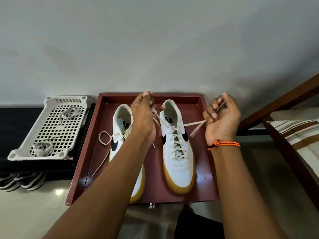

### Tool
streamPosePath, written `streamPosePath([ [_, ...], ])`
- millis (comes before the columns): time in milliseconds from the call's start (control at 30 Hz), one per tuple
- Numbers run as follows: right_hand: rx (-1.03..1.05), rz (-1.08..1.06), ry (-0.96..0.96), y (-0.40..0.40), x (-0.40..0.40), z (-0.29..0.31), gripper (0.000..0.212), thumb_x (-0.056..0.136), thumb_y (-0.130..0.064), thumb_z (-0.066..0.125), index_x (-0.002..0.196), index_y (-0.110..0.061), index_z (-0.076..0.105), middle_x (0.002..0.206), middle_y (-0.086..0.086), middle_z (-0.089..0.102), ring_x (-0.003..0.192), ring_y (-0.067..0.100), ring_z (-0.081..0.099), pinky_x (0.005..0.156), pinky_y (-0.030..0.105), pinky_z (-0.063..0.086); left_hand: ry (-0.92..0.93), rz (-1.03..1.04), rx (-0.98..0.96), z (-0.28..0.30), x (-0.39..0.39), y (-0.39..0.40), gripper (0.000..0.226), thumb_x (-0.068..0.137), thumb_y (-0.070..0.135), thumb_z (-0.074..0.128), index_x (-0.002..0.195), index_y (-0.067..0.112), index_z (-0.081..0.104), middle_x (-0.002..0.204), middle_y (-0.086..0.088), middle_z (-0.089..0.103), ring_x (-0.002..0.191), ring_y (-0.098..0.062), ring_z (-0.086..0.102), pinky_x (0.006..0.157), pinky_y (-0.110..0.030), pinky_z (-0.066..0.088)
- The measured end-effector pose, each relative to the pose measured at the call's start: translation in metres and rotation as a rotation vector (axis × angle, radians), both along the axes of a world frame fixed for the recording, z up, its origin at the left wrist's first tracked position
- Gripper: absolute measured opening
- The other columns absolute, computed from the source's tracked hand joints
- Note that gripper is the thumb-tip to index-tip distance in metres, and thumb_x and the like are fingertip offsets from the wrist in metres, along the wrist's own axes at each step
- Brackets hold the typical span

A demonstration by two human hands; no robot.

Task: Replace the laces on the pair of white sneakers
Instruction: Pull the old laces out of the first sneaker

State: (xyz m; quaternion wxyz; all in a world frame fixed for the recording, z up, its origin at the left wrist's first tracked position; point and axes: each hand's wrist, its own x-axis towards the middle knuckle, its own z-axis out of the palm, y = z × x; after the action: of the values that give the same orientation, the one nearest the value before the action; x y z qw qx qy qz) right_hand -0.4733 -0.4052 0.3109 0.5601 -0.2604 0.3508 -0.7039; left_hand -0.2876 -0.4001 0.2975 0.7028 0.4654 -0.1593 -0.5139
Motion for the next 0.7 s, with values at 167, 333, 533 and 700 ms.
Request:
streamPosePath([
  [167, 0.160, -0.152, 0.733, -0.015, 0.012, -0.026, 0.029, 0.093, -0.031, 0.061, 0.069, -0.016, 0.053, 0.063, 0.006, 0.051, 0.056, 0.021, 0.041, 0.049, 0.033, 0.033, -0.695, -0.237, 0.287, -0.025, 0.011, -0.012, 0.020, 0.111, 0.023, 0.050, 0.118, 0.017, 0.068, 0.098, 0.003, 0.069, 0.077, -0.016, 0.065, 0.074, -0.033, 0.058],
  [333, 0.372, 0.079, 1.537, 0.003, 0.026, -0.049, 0.035, 0.091, -0.029, 0.054, 0.062, -0.011, 0.052, 0.061, 0.007, 0.051, 0.067, 0.033, 0.047, 0.060, 0.035, 0.040, -1.232, -0.444, 0.406, -0.016, 0.025, 0.006, 0.031, 0.103, 0.038, 0.052, 0.088, 0.014, 0.066, 0.082, -0.003, 0.073, 0.084, -0.030, 0.071, 0.072, -0.039, 0.052],
  [533, 0.050, -0.130, 1.635, 0.012, 0.057, -0.034, 0.020, 0.097, -0.016, 0.055, 0.088, -0.013, 0.073, 0.099, 0.010, 0.069, 0.099, 0.034, 0.058, 0.084, 0.046, 0.052, -1.279, -0.208, 0.278, 0.009, 0.070, 0.071, 0.018, 0.104, 0.023, 0.059, 0.113, 0.027, 0.074, 0.106, 0.012, 0.071, 0.082, 0.005, 0.065, 0.066, -0.010, 0.042],
  [700, -0.144, -0.022, 1.541, 0.033, 0.104, -0.039, 0.014, 0.093, -0.015, 0.062, 0.088, -0.017, 0.075, 0.099, 0.005, 0.070, 0.097, 0.030, 0.055, 0.080, 0.035, 0.046, -1.368, -0.257, 0.376, -0.019, 0.109, 0.110, 0.046, 0.097, 0.024, 0.071, 0.138, 0.038, 0.058, 0.127, 0.002, 0.058, 0.094, -0.013, 0.063, 0.074, -0.030, 0.048],
])
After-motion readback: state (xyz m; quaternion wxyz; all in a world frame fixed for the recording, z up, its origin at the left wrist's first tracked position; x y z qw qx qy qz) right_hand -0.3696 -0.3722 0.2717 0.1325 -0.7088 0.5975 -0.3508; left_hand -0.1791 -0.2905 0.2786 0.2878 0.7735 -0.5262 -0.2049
